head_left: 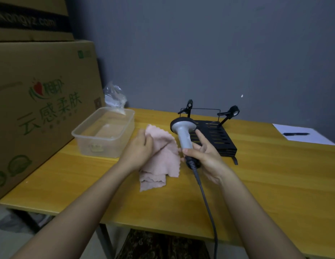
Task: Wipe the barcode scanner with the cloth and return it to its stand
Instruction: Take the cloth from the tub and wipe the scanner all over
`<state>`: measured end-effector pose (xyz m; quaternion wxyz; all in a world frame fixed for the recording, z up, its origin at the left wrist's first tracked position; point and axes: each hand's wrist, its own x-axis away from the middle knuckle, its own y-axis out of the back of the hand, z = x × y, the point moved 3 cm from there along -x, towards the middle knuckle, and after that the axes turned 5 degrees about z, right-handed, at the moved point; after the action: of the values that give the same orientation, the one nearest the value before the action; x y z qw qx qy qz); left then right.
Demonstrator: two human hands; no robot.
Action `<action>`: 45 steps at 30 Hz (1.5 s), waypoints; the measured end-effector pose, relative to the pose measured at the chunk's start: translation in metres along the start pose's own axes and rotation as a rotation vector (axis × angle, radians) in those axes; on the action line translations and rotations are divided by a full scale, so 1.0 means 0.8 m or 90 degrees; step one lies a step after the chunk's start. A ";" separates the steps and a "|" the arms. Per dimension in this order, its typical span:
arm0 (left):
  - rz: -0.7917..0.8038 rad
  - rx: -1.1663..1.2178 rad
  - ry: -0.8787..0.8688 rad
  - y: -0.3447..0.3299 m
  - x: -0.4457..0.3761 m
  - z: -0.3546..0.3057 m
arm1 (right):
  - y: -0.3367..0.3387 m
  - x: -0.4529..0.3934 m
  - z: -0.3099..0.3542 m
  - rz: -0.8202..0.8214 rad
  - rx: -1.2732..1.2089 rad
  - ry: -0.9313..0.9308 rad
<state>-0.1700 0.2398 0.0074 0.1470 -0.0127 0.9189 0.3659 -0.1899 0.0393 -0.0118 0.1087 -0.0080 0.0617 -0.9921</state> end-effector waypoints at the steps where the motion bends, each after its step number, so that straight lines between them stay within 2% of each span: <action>1: -0.036 0.029 0.013 0.012 -0.004 -0.008 | -0.002 -0.001 0.007 0.001 -0.009 0.013; 4: -0.094 0.109 0.029 0.051 -0.025 -0.043 | -0.007 -0.010 0.045 -0.007 -0.032 0.063; 8: -0.144 0.129 0.007 0.095 -0.060 -0.087 | -0.012 -0.032 0.109 -0.050 -0.045 0.149; 16: -0.213 -0.031 -0.104 0.123 -0.070 -0.136 | -0.027 -0.017 0.161 -0.040 0.039 0.215; 19: -0.240 -0.001 -0.129 0.126 -0.065 -0.151 | -0.032 -0.010 0.163 -0.052 0.050 0.219; 26: -0.111 -0.048 0.013 0.096 -0.075 -0.118 | -0.034 -0.003 0.153 -0.049 0.074 0.221; 30: -0.092 -0.051 -0.058 0.084 -0.064 -0.117 | -0.034 0.001 0.138 -0.043 0.062 0.209; 34: -0.041 -0.198 -0.035 0.074 -0.064 -0.106 | -0.030 -0.006 0.121 -0.066 0.044 0.183; 35: -0.057 -0.208 -0.053 0.076 -0.062 -0.108 | -0.028 -0.009 0.117 -0.073 0.045 0.179; 38: -0.228 -0.223 -0.180 0.093 -0.049 -0.136 | -0.022 -0.014 0.112 -0.088 0.044 0.178; 39: -0.251 -0.244 -0.188 0.095 -0.049 -0.143 | -0.021 -0.015 0.112 -0.092 0.040 0.182; 41: -0.169 -0.281 -0.120 0.090 -0.061 -0.140 | -0.020 -0.016 0.113 -0.104 0.033 0.189; 43: -0.073 -0.162 -0.044 0.081 -0.070 -0.122 | -0.019 -0.017 0.110 -0.114 0.032 0.194; 45: -0.032 0.083 -0.003 0.071 -0.074 -0.105 | -0.017 -0.015 0.106 -0.120 0.028 0.208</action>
<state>-0.1426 0.2193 0.1202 0.1591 -0.0254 0.9397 0.3016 -0.1782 0.0447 0.0738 0.0042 0.1502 0.0557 -0.9871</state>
